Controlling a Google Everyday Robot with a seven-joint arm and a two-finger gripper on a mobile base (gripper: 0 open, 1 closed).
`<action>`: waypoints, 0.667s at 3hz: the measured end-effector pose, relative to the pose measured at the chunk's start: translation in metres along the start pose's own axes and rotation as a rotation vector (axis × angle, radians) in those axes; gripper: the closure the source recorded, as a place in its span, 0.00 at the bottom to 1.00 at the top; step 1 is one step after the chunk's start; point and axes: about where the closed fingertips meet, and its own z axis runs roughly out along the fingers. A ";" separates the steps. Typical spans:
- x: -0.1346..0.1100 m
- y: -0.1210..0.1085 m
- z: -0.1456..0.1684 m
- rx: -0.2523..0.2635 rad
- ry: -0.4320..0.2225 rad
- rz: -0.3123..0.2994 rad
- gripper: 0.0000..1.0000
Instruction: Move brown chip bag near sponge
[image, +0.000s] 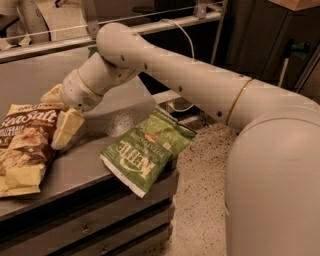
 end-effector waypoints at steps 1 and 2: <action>-0.001 0.005 0.013 -0.022 -0.018 0.020 0.41; -0.001 0.011 0.015 -0.025 -0.024 0.036 0.64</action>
Offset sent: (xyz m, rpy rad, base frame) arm -0.0185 0.0026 -0.0106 0.0024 0.0663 -0.0139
